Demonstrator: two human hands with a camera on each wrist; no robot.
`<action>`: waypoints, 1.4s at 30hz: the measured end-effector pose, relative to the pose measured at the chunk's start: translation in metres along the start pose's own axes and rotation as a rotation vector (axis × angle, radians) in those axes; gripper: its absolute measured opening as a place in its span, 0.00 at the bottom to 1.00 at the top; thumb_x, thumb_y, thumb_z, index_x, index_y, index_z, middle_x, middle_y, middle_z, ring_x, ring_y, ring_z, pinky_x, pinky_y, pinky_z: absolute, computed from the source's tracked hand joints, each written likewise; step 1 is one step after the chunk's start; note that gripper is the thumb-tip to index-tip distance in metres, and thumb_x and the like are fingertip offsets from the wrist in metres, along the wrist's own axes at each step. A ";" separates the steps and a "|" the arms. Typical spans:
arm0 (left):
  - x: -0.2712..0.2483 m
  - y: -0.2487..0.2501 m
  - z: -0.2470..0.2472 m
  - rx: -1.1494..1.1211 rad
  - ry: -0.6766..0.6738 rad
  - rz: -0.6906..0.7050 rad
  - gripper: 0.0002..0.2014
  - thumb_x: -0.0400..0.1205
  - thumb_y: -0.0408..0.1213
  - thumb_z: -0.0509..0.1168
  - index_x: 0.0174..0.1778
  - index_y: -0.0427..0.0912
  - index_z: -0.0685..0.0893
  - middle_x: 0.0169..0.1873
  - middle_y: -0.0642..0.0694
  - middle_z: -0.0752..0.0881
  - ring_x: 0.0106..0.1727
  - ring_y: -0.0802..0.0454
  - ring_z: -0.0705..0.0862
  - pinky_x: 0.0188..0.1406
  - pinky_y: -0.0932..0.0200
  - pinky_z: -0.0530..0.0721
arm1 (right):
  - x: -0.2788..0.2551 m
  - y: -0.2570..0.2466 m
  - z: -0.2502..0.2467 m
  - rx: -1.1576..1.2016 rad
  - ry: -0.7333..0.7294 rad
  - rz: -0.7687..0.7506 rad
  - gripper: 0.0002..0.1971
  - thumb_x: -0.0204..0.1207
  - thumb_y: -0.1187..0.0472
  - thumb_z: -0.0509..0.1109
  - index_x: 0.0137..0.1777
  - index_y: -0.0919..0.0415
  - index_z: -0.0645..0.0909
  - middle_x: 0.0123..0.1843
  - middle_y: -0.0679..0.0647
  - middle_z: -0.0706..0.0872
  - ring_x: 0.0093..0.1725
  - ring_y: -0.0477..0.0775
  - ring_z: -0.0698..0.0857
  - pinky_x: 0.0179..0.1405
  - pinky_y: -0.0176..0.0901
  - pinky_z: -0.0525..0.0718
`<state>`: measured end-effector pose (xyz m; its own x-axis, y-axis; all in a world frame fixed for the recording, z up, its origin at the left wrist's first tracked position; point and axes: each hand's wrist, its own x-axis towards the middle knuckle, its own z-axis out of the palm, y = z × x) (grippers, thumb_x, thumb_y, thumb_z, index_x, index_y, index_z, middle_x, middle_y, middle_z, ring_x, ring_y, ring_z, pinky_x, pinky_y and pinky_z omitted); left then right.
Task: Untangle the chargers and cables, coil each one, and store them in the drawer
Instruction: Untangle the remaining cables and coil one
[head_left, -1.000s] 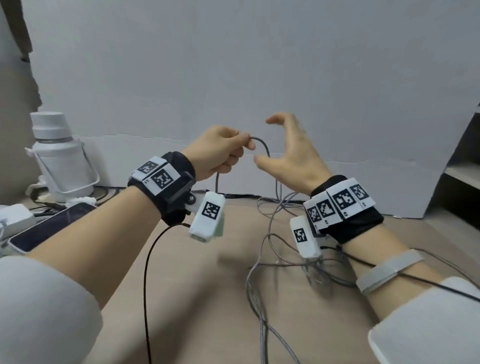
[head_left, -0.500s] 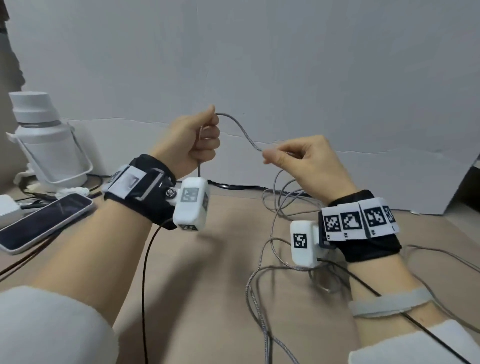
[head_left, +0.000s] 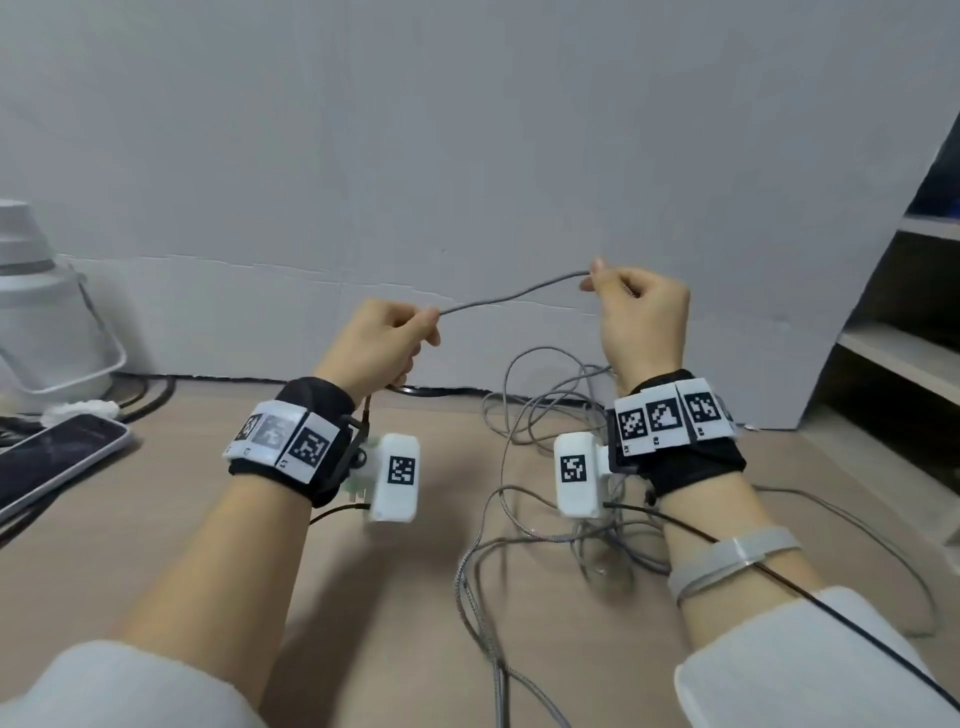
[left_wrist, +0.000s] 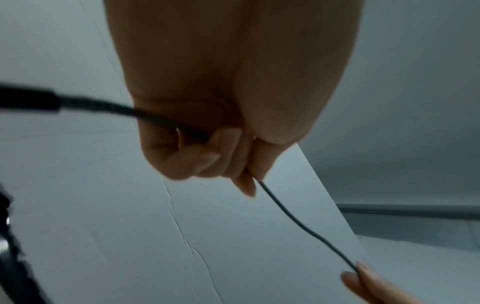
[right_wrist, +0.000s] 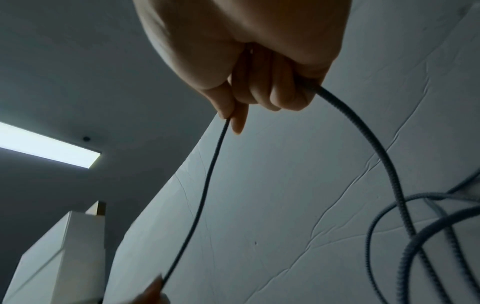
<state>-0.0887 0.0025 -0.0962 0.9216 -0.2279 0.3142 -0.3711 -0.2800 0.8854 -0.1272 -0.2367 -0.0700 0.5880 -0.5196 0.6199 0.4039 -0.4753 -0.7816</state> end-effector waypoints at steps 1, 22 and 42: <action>0.000 0.002 0.002 -0.048 0.042 -0.022 0.18 0.91 0.44 0.59 0.37 0.40 0.80 0.24 0.52 0.67 0.19 0.57 0.64 0.18 0.64 0.65 | 0.000 0.000 0.000 -0.024 -0.029 0.003 0.14 0.82 0.51 0.73 0.39 0.56 0.91 0.33 0.45 0.90 0.38 0.43 0.86 0.42 0.35 0.78; 0.013 -0.009 -0.028 -1.244 0.188 -0.103 0.15 0.93 0.42 0.53 0.41 0.46 0.77 0.22 0.55 0.66 0.21 0.60 0.58 0.13 0.67 0.54 | -0.002 0.030 -0.012 -0.256 -0.326 -0.026 0.08 0.83 0.54 0.72 0.46 0.56 0.88 0.27 0.45 0.78 0.30 0.47 0.75 0.38 0.41 0.75; -0.021 0.031 0.049 -0.038 -0.154 0.083 0.14 0.94 0.39 0.49 0.47 0.38 0.73 0.30 0.42 0.74 0.17 0.58 0.74 0.13 0.66 0.67 | -0.054 -0.020 0.021 -0.373 -0.644 -0.291 0.10 0.68 0.59 0.78 0.37 0.53 0.76 0.33 0.49 0.86 0.36 0.53 0.84 0.41 0.51 0.83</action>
<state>-0.1250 -0.0470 -0.0918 0.8583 -0.3899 0.3335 -0.4383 -0.2192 0.8717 -0.1521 -0.1841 -0.0896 0.8303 0.1197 0.5443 0.4092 -0.7940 -0.4495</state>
